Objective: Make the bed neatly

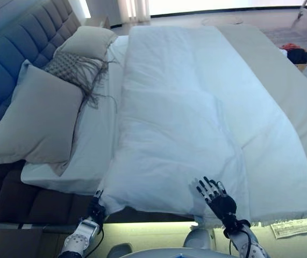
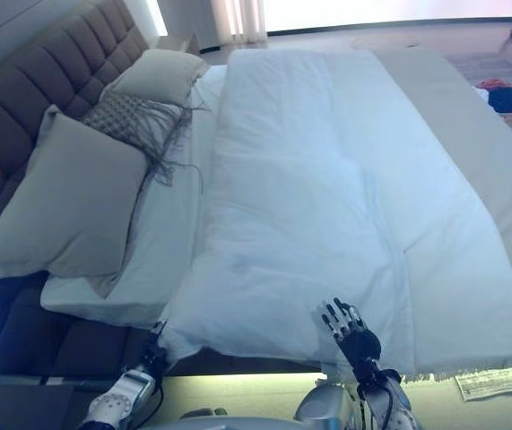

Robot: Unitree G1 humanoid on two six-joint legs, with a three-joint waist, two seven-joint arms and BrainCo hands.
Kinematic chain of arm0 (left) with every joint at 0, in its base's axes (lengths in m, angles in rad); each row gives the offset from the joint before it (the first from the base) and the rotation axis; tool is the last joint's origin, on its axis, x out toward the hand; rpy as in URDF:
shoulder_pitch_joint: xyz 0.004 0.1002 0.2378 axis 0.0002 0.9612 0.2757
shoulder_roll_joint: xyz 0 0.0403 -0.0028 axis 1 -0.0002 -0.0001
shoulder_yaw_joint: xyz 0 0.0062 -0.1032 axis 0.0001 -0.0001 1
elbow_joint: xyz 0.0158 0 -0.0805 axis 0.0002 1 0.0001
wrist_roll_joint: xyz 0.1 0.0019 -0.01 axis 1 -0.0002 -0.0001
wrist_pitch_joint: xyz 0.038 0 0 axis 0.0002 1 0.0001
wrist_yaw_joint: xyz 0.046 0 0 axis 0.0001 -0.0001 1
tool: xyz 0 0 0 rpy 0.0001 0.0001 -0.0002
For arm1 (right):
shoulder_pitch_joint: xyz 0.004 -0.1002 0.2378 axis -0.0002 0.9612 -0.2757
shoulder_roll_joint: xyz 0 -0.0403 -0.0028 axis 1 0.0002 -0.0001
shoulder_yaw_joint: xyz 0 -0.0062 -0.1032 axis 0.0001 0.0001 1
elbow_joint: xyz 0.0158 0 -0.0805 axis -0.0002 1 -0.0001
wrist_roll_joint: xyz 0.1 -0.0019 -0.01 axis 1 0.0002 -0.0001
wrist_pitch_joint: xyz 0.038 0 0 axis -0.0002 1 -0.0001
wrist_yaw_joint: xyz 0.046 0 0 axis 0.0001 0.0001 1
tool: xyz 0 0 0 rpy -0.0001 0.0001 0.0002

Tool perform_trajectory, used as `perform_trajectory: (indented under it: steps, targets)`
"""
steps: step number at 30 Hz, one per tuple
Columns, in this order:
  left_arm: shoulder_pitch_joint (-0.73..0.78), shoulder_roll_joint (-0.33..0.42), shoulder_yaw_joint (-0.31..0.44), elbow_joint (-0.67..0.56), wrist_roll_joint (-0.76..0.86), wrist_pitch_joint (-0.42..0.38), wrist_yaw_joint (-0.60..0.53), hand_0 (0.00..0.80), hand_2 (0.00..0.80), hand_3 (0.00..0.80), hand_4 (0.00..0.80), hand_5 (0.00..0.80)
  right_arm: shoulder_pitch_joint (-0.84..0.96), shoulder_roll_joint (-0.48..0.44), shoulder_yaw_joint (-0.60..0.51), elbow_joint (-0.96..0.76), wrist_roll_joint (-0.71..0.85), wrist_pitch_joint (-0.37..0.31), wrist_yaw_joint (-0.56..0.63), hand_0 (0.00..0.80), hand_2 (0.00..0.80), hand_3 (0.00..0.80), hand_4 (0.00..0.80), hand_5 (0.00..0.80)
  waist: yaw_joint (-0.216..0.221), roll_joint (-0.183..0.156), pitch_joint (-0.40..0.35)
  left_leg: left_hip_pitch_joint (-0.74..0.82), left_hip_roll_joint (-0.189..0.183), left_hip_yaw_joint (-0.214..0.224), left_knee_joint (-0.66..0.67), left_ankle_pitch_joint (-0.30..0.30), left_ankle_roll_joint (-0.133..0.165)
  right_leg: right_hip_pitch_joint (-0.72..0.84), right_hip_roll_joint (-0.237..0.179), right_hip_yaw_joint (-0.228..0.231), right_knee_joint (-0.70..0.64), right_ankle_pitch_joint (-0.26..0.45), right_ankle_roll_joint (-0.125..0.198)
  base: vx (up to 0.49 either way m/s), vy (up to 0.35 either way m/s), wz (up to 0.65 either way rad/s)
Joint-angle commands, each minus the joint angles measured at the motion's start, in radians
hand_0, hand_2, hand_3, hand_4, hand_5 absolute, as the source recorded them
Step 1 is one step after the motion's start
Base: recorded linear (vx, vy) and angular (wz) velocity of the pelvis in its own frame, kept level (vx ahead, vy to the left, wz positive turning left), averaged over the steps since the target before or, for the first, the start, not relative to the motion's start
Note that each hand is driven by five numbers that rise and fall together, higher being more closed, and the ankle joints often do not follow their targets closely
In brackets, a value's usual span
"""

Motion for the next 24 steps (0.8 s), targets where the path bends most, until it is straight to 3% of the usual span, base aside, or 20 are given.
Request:
perform_trajectory:
  steps: [1,4,9,15,19,24]
  targets:
    - [-0.064,0.190,0.240,-0.039,-0.121,-0.093,-0.013,0.800,0.800,0.800,0.800,0.800,-0.007,-0.029,-0.018,-0.052,0.042,-0.045,0.048,0.000,0.000,0.000,0.000,0.000,0.042,0.004,-0.066,-0.020,0.043,-0.052,-0.034,0.096,0.051,-0.001,0.081,0.003,0.062,-0.060,-0.001,-0.057,-0.027,-0.10]
    - [-0.072,0.232,0.277,0.003,-0.107,-0.123,0.059,0.800,0.800,0.800,0.800,0.800,-0.040,-0.044,0.003,-0.046,0.061,-0.048,0.013,0.000,0.000,0.000,0.000,0.000,0.046,0.003,-0.065,0.013,0.073,-0.036,-0.068,0.114,0.041,0.012,0.111,-0.008,0.023,-0.065,-0.001,-0.021,-0.053,0.08]
    - [-0.112,0.365,0.441,0.226,-0.134,-0.123,0.108,0.800,0.800,0.800,0.800,0.800,-0.042,-0.071,-0.012,-0.054,0.015,-0.011,0.010,0.000,0.000,0.000,0.000,0.000,0.039,0.009,-0.087,0.032,0.111,-0.012,-0.125,0.150,0.010,0.075,0.143,-0.037,-0.078,-0.060,0.000,0.010,-0.007,-0.02]
    - [-0.162,0.413,0.533,0.364,-0.126,-0.163,0.175,0.800,0.800,0.800,0.800,0.800,-0.049,-0.065,-0.016,-0.039,0.015,-0.036,-0.013,0.000,0.000,0.000,0.000,0.000,0.045,0.009,-0.105,0.021,0.122,0.024,-0.153,0.177,-0.008,0.116,0.138,-0.110,-0.128,-0.052,-0.003,0.009,0.028,0.10]
    - [-0.156,0.426,0.583,0.401,-0.084,-0.157,0.217,0.800,0.800,0.800,0.800,0.800,-0.062,-0.072,-0.016,-0.049,0.016,-0.032,-0.043,0.000,0.000,0.000,0.000,0.000,0.049,0.012,-0.111,0.018,0.116,0.028,-0.158,0.178,-0.009,0.126,0.133,-0.122,-0.144,-0.049,0.001,0.028,0.077,0.06]
    - [-0.124,0.500,0.660,0.441,-0.090,-0.141,0.302,0.800,0.800,0.800,0.800,0.800,-0.058,-0.082,-0.016,-0.059,0.002,-0.006,-0.040,0.000,0.000,0.000,0.000,0.000,0.057,0.017,-0.120,0.026,0.116,0.036,-0.165,0.173,-0.002,0.131,0.128,-0.121,-0.160,-0.045,0.010,0.046,0.051,0.01]
